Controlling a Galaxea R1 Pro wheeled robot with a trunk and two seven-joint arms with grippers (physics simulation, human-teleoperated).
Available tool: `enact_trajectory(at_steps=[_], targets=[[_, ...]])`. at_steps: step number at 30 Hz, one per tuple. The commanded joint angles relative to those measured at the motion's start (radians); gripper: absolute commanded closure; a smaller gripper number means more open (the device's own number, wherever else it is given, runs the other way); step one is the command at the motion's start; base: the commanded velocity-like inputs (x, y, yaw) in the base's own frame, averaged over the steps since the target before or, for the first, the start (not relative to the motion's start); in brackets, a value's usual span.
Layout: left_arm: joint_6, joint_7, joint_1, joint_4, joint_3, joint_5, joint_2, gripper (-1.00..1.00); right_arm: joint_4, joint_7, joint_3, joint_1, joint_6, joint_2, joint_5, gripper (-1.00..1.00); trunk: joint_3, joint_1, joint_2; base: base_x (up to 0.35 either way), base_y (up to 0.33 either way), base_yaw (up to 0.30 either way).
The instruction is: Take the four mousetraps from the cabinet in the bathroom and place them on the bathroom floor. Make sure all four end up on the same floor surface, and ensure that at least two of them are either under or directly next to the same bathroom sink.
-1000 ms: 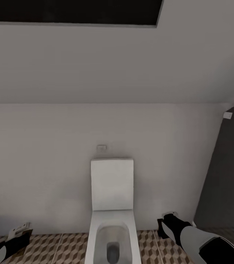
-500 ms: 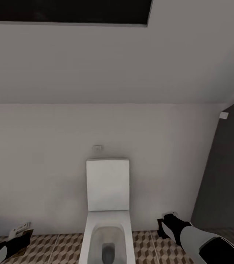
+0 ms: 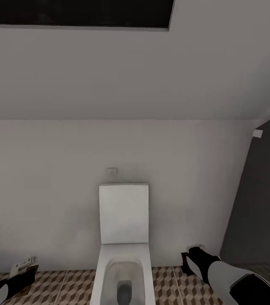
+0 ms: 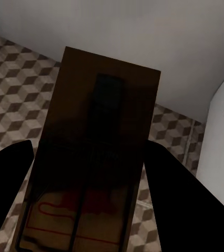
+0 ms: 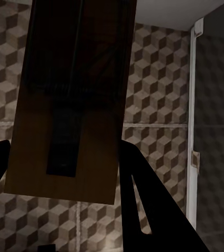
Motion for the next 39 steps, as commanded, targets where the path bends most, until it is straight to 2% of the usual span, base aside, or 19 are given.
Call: enact_trajectory(at_steps=[1,21,31,39], targets=[[0.004,-0.001,-0.001,-0.001,-0.007,0.01,0.001,1.0,-0.002,-0.004,0.008,0.0,0.005,0.0,-0.014,1.0,-0.001,0.0,-0.001,0.0,0.0,0.0],[0.005,-0.007,-0.001,-0.002,-0.009,0.002,-0.001,1.0,-0.007,0.009,0.007,0.0,0.005,-0.001,-0.014,1.0,-0.001,0.0,-0.001,0.0,0.0,0.0],[0.007,-0.003,-0.001,-0.001,-0.011,0.0,-0.042,1.0,-0.007,0.008,0.007,0.0,-0.006,0.0,-0.014,1.0,-0.001,0.0,-0.001,0.0,0.0,0.0],[0.01,-0.005,-0.001,-0.002,-0.011,-0.004,-0.05,1.0,-0.007,0.009,0.006,0.0,-0.007,-0.001,-0.015,1.0,-0.001,0.0,-0.001,0.0,0.0,0.0]])
